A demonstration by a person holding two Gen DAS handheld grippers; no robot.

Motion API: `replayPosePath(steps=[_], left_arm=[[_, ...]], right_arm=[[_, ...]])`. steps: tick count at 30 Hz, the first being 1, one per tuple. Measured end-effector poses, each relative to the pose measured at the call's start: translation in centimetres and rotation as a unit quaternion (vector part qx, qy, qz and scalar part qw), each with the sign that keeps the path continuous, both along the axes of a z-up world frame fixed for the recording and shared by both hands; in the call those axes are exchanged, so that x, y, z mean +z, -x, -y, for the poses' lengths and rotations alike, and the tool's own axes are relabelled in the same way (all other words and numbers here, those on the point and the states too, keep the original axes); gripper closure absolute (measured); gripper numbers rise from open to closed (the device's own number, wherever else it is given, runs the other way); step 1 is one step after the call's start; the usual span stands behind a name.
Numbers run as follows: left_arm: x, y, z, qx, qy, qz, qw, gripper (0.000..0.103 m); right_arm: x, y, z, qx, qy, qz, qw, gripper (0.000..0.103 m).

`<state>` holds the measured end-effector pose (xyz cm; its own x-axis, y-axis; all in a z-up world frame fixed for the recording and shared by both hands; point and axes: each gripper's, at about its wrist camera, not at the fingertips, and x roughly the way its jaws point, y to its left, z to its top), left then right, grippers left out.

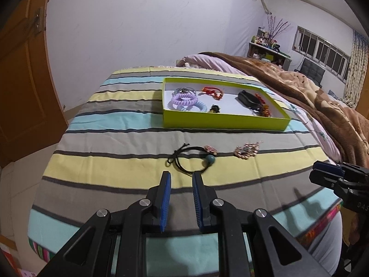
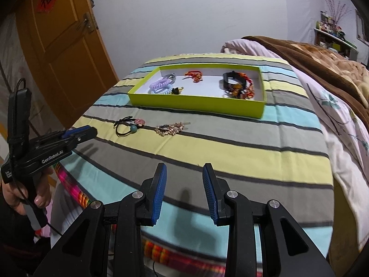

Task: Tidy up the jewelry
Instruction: 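Move both tools back over the black hair tie and gold hairpin, then grasp the black hair tie with the left tool while the right tool grasps the gold rhinestone hairpin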

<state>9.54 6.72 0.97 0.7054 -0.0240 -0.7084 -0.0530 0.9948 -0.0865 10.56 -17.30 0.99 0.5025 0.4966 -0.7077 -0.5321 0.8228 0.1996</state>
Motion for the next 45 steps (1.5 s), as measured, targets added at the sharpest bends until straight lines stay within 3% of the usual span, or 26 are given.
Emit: replayPosePath(steps=[4, 16, 20, 29, 39, 45], left_arm=[[-0.9, -1.9, -0.7, -0.001, -0.002, -0.01, 0.9999, 0.076], [-2.8, -6.1, -1.1, -0.011, -0.006, -0.041, 0.9991, 0.076], [-3.1, -6.7, -0.9, -0.016, -0.009, -0.044, 0.9988, 0.076], [-3.2, -6.9, -0.7, -0.019, -0.017, -0.042, 0.9988, 0.076], [-3.2, -6.7, -0.6, -0.016, -0.012, -0.042, 0.9989, 0.076], [-3.2, -6.3, -0.6, -0.019, -0.01, -0.043, 0.9988, 0.076]], right_arm=[[-0.3, -1.1, -1.7, 0.021, 0.008, 0.003, 1.0, 0.07], [-0.3, -5.4, -5.7, 0.097, 0.047, 0.05, 0.993, 0.069], [-0.9, -6.8, -6.7, 0.126, 0.054, 0.049, 0.989, 0.063], [-2.3, -7.7, -8.1, 0.187, 0.087, 0.026, 0.978, 0.063], [-2.7, -6.0, -7.1, 0.202, 0.078, 0.003, 0.976, 0.063], [-1.9, -6.0, -7.0, 0.195, 0.068, 0.025, 0.978, 0.063]])
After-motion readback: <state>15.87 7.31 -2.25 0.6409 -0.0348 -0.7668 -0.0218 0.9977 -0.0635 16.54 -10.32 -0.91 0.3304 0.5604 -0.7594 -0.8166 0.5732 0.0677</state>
